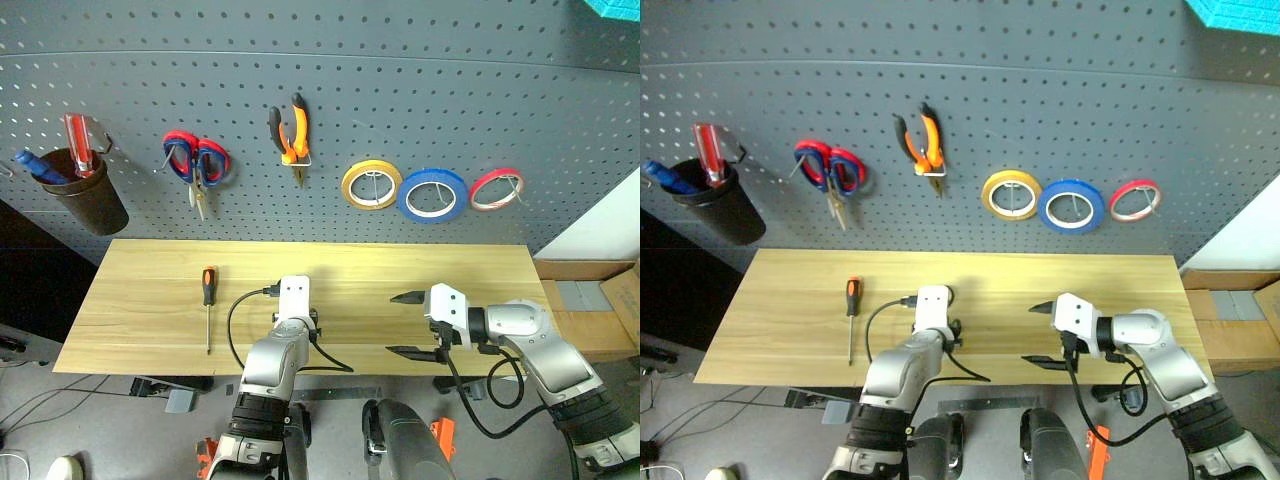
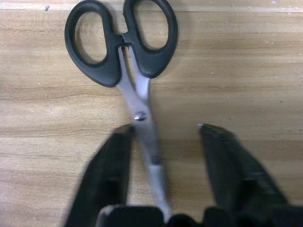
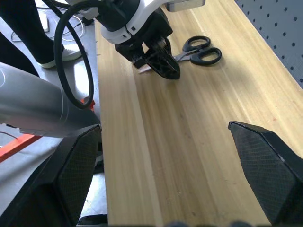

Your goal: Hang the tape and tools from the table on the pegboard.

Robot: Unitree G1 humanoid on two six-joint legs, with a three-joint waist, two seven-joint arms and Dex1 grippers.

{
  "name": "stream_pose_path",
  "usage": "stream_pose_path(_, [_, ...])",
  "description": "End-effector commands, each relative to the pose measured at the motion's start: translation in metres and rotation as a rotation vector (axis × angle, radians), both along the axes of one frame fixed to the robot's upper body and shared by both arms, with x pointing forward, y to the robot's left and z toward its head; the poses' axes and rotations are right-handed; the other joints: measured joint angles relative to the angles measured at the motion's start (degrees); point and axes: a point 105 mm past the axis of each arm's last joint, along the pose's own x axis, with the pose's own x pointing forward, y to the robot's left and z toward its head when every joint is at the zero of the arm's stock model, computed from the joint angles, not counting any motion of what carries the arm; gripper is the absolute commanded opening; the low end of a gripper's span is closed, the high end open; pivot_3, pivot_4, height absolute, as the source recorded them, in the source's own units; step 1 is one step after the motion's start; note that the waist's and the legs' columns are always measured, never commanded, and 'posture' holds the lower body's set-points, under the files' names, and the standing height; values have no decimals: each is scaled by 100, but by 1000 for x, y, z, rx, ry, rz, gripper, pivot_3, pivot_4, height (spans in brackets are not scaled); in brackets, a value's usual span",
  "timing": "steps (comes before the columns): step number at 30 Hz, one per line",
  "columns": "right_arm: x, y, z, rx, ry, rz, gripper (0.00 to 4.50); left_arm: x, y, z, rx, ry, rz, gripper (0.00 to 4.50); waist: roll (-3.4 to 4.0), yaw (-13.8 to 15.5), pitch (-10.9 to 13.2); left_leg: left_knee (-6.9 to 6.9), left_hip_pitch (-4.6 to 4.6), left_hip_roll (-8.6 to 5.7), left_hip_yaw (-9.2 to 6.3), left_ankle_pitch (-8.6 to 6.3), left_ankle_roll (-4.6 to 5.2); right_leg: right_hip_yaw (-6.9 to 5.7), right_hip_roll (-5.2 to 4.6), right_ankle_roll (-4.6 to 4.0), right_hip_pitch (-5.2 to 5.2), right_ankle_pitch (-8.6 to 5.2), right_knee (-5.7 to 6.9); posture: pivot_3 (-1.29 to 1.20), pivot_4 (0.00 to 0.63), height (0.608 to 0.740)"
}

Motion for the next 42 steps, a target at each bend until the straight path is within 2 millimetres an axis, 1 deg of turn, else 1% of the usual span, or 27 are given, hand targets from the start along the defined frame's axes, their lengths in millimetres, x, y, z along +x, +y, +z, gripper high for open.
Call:
stream_pose_path(1, [3, 1, 8, 9, -47, 21, 4500, -14, -11, -15, -19, 79, 20, 822, 0, -1, 0, 0, 0, 0, 1, 0, 0, 1, 0, 0, 0, 0, -1, -63, 296, 740])
stream_pose_path(3, [4, 1, 9, 12, -50, 21, 4500, -16, -9, -16, -14, 82, 28, 87, 0, -2, 0, 0, -1, 0, 2, 0, 0, 1, 0, 0, 0, 0, -2, -61, 296, 740])
stream_pose_path(7, [6, 2, 10, 18, -54, 24, 4500, -17, -8, -16, -10, 81, 34, 67, -1, -1, 0, -1, -1, 0, 1, 0, 0, 1, 0, 0, -1, 0, -2, -56, 290, 740])
stream_pose_path(11, [7, 2, 12, 27, -61, 24, 4500, -12, -2, -11, -1, 57, 41, 67, 1, 0, 0, -9, -3, 0, 1, 0, -1, -1, 0, 0, -1, 0, -12, -45, 277, 740])
stream_pose_path(13, [8, 2, 19, 54, -81, 6, 4500, -6, 8, -3, 28, 9, 23, 67, 4, 1, -3, -14, -4, 1, 0, 0, -1, -2, 0, 3, 0, 2, -21, -30, 259, 740])
stream_pose_path(15, [10, 3, 26, 81, -107, -16, 4500, -2, 23, 7, 73, -58, 12, 67, 6, 5, -5, -27, -6, 2, 1, 1, -2, -3, 1, 11, 0, 7, -38, -14, 247, 740])
stream_pose_path(18, [13, 3, 42, 179, -140, -94, 4500, 0, 41, 29, 200, -215, -74, 67, 5, 8, -8, -52, -14, 3, 3, 6, -11, 0, 0, 11, -11, 7, -49, 20, 222, 740])
stream_pose_path(19, [14, 4, 47, 204, -163, -112, 4500, -2, 46, 35, 232, -269, -98, 67, 5, 20, -8, -75, -11, 3, 3, 19, -34, 1, 0, 10, -14, 8, -55, 27, 216, 740])
stream_pose_path(21, [14, 5, 54, 242, -175, -127, 4500, -7, 59, 45, 316, -348, -127, 67, 13, 70, -16, -88, -10, 5, -4, 32, -64, -7, 0, 9, -19, 8, -54, 54, 195, 740])
stream_pose_path(24, [12, 9, 68, 347, -150, -120, 4500, -23, 85, 61, 411, -474, -105, 67, 23, 158, -37, -92, -12, 4, -6, 31, -75, -10, -3, 8, -18, 8, -63, 93, 165, 740])
stream_pose_path(26, [12, 10, 72, 388, -142, -113, 4500, -32, 94, 69, 443, -545, -79, 67, 23, 205, -57, -90, -14, 3, -5, 29, -75, -10, -8, 7, -15, 8, -75, 116, 149, 740])
stream_pose_path(27, [12, 11, 74, 400, -147, -110, 4500, -37, 97, 75, 463, -591, -61, 67, 22, 230, -71, -89, -16, 2, -5, 28, -74, -12, -10, 7, -14, 8, -78, 116, 149, 740])
stream_pose_path(28, [12, 12, 75, 411, -142, -101, 4500, -42, 98, 78, 481, -623, -60, 67, 22, 248, -91, -87, -21, 1, -5, 22, -63, -14, -11, 7, -15, 8, -82, 134, 134, 740])
stream_pose_path(30, [11, 14, 81, 448, -143, -73, 4500, -54, 97, 80, 527, -664, -88, 67, 23, 337, -165, -83, -26, 1, -6, 16, -50, -16, -11, 7, -16, 8, -85, 148, 123, 740])
stream_pose_path(33, [9, 18, 90, 495, -138, -29, 4500, -73, 99, 80, 538, -688, -111, 67, 33, 384, -278, -83, -26, 1, -4, 13, -44, -17, -11, 7, -15, 8, -88, 176, 104, 740])
stream_pose_path(35, [9, 18, 96, 522, -136, -17, 4500, -83, 107, 89, 518, -730, -72, 67, 25, 422, -360, -83, -26, 2, -5, 10, -36, -19, -11, 7, -15, 8, -90, 196, 90, 740])
stream_pose_path(38, [10, 18, 103, 549, -135, -4, 4500, -90, 114, 106, 553, -801, -48, 67, 27, 505, -460, -82, -24, 5, -4, 14, -28, -25, -8, 5, -13, 9, -87, 228, 71, 740])
stream_pose_path(42, [14, 20, 107, 568, -144, -7, 4500, -90, 121, 124, 576, -877, -8, 67, 25, 549, -613, -79, -12, 6, 2, 21, -17, -29, -7, -1, -1, 15, -84, 248, 58, 740])
